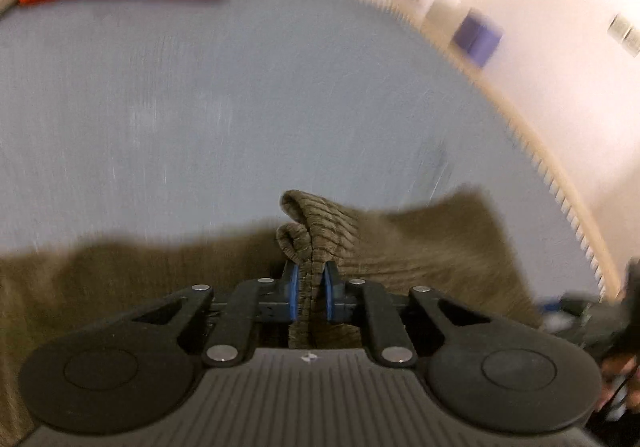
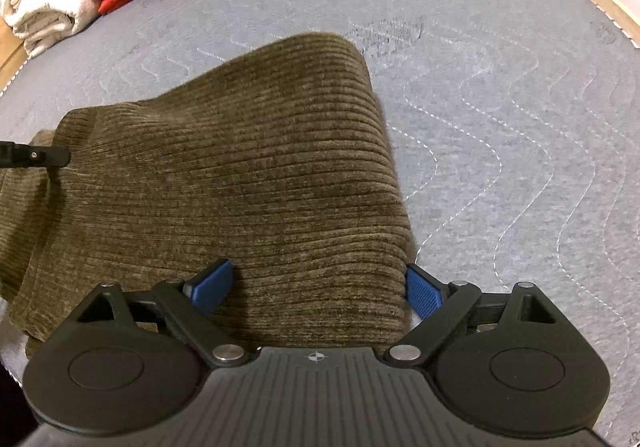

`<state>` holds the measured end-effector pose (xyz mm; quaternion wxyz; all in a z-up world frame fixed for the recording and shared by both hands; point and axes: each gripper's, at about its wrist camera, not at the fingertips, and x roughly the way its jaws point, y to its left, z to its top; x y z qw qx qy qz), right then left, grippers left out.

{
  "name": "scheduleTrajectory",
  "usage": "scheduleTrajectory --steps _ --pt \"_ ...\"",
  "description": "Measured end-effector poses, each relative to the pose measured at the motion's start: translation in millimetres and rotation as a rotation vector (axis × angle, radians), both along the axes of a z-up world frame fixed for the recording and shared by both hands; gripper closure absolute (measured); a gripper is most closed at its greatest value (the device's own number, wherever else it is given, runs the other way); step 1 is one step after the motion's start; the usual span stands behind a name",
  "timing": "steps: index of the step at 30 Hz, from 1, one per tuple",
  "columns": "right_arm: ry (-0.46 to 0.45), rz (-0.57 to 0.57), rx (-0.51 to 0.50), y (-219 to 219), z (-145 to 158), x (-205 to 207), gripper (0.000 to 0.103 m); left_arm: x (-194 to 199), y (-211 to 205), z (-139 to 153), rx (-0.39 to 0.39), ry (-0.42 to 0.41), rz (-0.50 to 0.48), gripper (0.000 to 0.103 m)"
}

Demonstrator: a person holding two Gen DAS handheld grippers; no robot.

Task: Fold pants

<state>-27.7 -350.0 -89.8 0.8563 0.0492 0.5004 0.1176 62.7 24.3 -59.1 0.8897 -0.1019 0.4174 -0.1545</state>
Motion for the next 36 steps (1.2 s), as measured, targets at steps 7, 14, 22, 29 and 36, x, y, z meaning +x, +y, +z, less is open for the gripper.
scheduleTrajectory --steps 7,14,22,29,36 --pt "-0.032 0.041 0.062 0 9 -4 0.012 13 24 -6 0.111 0.035 0.096 0.082" --pt "0.017 0.083 0.051 12 1 -5 0.012 -10 18 8 0.125 -0.068 0.037 0.078" --pt "0.037 0.07 0.068 8 -2 -3 0.012 -28 41 -35 0.01 0.224 0.073 0.068" --pt "0.038 0.074 0.057 11 -1 -1 0.012 -52 30 -46 0.086 0.233 -0.079 0.101" --pt "0.039 0.07 0.061 13 0 -2 0.012 -81 36 -5 0.059 0.125 -0.127 0.101"
